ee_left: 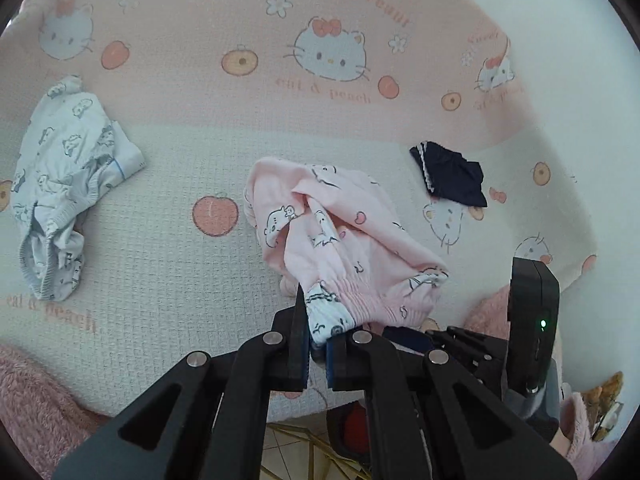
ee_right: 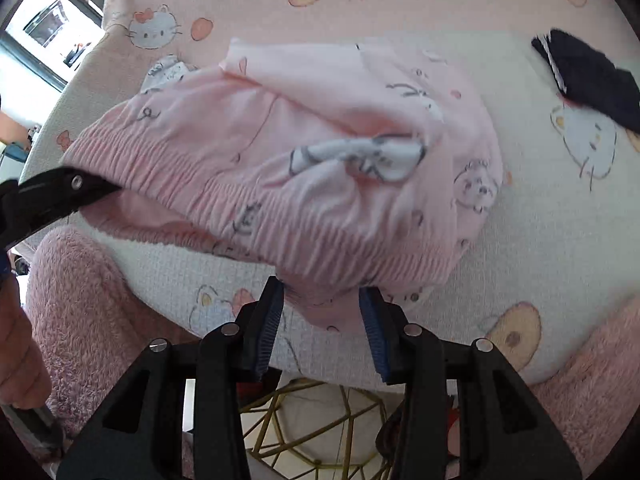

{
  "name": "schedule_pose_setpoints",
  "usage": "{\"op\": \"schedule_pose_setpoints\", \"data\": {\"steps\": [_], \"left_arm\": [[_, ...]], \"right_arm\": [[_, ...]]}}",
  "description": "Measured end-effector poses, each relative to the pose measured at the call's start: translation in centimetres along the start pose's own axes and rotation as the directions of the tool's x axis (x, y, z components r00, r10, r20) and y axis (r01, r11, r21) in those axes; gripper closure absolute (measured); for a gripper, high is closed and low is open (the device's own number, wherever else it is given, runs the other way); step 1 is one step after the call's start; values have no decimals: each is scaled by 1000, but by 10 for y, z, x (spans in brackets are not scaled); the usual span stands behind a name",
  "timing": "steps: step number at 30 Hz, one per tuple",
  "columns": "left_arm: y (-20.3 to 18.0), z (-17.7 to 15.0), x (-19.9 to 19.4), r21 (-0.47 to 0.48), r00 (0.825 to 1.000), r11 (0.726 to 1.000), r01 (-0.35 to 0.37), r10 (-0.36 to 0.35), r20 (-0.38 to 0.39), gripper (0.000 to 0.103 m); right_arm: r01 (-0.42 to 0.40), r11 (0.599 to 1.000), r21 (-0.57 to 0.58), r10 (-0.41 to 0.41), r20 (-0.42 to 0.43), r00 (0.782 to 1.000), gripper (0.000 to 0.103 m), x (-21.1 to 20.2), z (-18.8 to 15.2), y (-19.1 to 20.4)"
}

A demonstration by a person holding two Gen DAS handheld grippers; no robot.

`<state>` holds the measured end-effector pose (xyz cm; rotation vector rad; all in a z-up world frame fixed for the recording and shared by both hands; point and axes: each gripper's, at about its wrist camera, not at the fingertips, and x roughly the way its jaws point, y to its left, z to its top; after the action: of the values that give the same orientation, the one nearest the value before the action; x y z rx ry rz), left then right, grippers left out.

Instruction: Fold clothes

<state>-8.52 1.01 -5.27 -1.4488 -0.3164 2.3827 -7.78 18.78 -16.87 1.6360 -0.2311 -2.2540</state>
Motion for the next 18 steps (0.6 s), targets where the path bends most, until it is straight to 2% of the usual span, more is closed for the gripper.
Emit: {"op": "schedule_pose_setpoints", "data": {"steps": [2, 5, 6, 8, 9, 11, 14, 15, 18], "left_arm": [[6, 2, -18, -20, 999, 1000, 8, -8, 35, 98], [14, 9, -45, -52, 996, 998, 19, -14, 88, 98], [14, 12, -54, -42, 995, 999, 22, -18, 102, 98], [10, 16, -69, -9, 992, 1000, 15, -14, 123, 97], [7, 17, -74, 7, 992, 1000, 0, 0, 130, 97], [1, 17, -79, 23, 991, 1000, -10, 7, 136, 97], [-5, 16, -79, 28, 991, 1000, 3, -7, 135, 97], [-6, 15, -78, 22, 991, 1000, 0, -3, 132, 97], [-10, 10, -77, 11, 992, 1000, 1, -3, 129, 97]], "right_arm": [[27, 1000, 10, -28, 37, 999, 64, -8, 4, 0], [109, 993, 44, -111, 50, 993, 64, -23, 9, -10], [148, 988, 45, -150, 58, 987, 63, -30, 10, -12], [172, 984, 40, -175, 80, 981, 63, -49, 16, -12], [134, 991, 23, -135, 101, 986, 61, -60, 18, -8], [13, 998, -68, -4, 126, 992, 61, -77, 21, 16], [-122, 965, -233, 153, 116, 981, 56, -91, 15, 58], [-139, 950, -280, 175, 105, 979, 55, -91, 12, 71], [-116, 923, -367, 157, 82, 984, 55, -80, -1, 97]]}}
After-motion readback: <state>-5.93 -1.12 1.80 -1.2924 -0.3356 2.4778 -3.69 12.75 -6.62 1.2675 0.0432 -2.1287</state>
